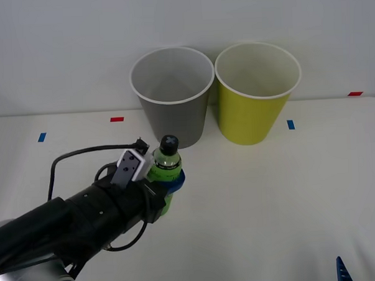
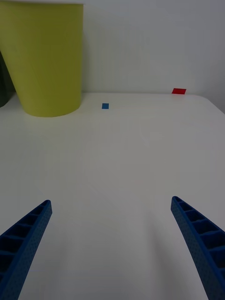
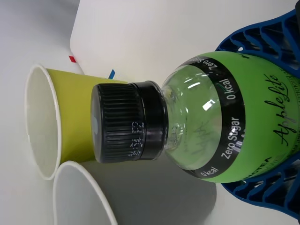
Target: Put cans in the gray bin and PET bottles in the light green bin.
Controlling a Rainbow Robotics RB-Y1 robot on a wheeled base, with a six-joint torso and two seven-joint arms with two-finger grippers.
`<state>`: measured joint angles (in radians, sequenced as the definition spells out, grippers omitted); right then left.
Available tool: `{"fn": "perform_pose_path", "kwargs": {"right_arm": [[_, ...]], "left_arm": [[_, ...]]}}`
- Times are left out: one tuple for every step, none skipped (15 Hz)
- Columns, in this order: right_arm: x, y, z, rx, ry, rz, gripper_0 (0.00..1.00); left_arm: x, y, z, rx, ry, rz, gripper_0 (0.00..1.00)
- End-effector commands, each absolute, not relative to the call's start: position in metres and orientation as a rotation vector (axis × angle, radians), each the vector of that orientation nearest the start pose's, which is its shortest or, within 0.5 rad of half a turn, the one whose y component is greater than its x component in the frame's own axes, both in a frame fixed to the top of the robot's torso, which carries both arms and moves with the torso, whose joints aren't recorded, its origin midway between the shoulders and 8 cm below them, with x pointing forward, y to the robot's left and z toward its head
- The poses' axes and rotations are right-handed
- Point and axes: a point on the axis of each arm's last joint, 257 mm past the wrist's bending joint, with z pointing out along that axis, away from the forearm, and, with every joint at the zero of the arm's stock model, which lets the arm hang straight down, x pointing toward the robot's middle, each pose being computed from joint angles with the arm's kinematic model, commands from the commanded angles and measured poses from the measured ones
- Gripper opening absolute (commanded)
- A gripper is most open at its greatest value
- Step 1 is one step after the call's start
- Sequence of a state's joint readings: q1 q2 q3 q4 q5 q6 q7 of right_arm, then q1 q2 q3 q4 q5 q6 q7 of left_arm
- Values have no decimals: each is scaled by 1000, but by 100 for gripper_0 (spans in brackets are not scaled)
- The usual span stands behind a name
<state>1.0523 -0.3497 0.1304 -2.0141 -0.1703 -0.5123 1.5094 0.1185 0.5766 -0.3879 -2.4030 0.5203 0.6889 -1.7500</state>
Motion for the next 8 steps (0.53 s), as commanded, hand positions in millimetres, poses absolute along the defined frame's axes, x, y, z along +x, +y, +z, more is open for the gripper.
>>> {"fn": "perform_pose_path", "kwargs": {"right_arm": [[222,-312,-271,6,1670,-60,88],[222,-312,-271,6,1670,-60,88],[222,-312,-271,6,1670,-60,88],[222,-312,-271,6,1670,-60,88],[222,-312,-271,6,1670,-60,88],[222,-312,-271,6,1670,-60,88],[222,-312,-271,6,1670,-60,88],[222,-312,-271,6,1670,-60,88]], "left_arm": [[386,70,-91,780,1665,-287,0],[389,73,-85,777,1669,-279,0],[394,74,-75,764,1666,-277,0],[399,75,-64,716,1685,-308,0],[400,74,-52,701,1693,-317,0],[400,73,-43,703,1699,-309,0],[400,75,-34,694,1711,-303,0],[401,74,-24,686,1724,-297,0]]}}
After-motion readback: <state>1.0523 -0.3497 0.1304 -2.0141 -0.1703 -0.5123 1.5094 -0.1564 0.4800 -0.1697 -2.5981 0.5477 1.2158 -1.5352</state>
